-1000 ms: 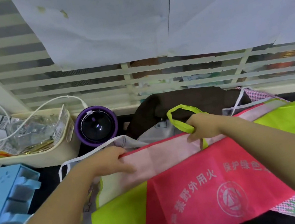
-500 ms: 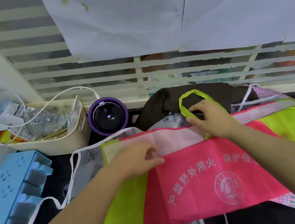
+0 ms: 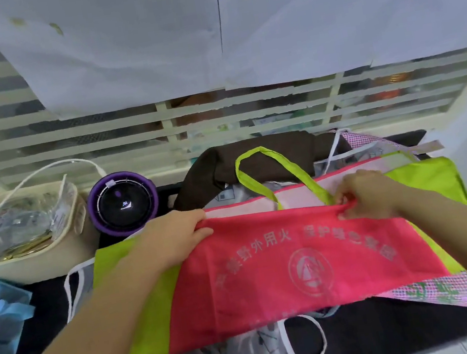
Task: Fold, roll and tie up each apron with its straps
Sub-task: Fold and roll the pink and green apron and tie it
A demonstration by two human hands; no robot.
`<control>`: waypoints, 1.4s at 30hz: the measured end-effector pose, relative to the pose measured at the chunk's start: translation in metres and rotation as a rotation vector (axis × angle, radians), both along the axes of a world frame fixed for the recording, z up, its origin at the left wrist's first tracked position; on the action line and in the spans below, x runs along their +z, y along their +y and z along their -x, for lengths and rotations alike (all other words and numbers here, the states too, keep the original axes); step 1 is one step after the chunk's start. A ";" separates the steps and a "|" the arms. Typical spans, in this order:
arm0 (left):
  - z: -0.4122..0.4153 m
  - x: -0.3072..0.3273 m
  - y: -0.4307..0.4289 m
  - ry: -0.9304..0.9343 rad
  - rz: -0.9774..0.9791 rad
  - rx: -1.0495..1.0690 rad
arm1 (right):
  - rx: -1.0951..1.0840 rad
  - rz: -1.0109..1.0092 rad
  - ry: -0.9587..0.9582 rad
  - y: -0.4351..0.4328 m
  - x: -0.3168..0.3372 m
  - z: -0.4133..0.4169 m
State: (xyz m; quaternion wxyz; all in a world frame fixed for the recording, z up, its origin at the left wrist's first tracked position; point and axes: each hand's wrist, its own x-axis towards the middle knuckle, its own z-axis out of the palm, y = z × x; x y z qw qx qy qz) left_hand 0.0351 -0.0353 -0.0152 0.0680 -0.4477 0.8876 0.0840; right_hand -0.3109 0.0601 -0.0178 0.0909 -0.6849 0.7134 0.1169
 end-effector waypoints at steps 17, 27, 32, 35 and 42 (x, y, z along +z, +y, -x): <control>0.026 -0.060 -0.001 0.107 0.322 0.206 | 0.050 -0.077 -0.035 -0.058 -0.021 0.051; 0.012 -0.052 -0.010 0.081 -0.045 0.101 | 0.152 -0.103 -0.072 -0.058 0.008 0.062; 0.014 -0.029 -0.005 0.305 -0.082 0.136 | 0.067 -0.334 -0.031 -0.059 0.010 0.067; 0.022 -0.021 -0.006 0.185 -0.458 0.222 | 0.006 -0.412 -0.021 -0.057 0.005 0.066; 0.037 -0.034 -0.025 -0.537 -0.184 0.175 | 0.029 -0.139 0.311 -0.042 -0.024 0.038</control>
